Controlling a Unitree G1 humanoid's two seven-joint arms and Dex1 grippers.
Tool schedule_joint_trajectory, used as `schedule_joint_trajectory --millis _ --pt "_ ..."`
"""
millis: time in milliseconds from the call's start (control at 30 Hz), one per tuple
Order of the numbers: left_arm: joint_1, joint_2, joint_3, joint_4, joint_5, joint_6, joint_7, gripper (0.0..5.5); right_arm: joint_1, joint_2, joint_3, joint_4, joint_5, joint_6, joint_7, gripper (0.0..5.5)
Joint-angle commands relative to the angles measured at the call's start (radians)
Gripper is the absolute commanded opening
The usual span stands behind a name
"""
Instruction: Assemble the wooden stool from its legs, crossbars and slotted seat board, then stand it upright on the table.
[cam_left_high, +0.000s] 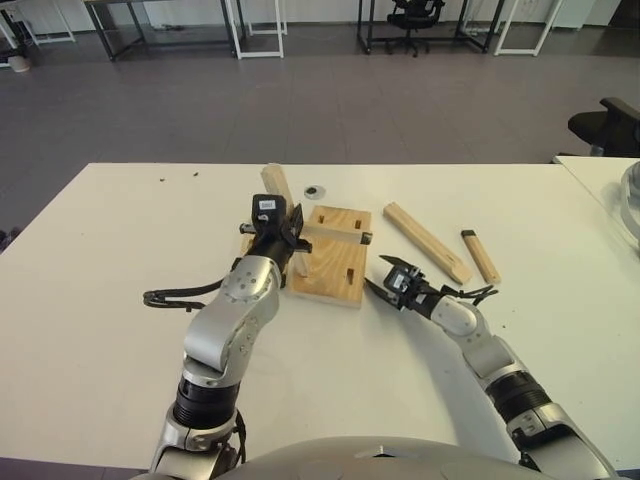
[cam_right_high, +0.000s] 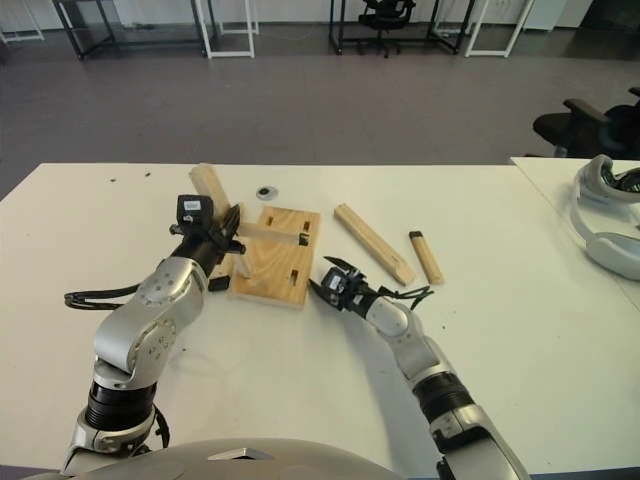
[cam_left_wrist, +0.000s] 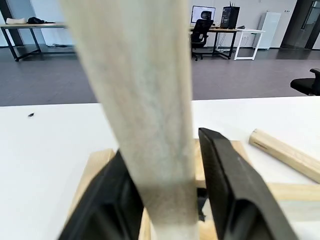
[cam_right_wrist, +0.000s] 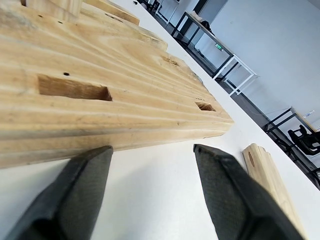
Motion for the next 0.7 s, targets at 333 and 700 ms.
schedule_joint_trajectory --millis 333,700 --pt "-0.257 -0.032 0.312 -0.161 -0.214 -0.030 -0.109 3.70 0.000 0.007 0.013 0.075 -0.028 0.016 -0.006 3.02" --pt "-0.213 0.199 0.721 0.000 -0.379 -0.015 -0.154 4.08 -0.018 -0.007 -0.010 0.145 -0.020 0.000 -0.015 3.02"
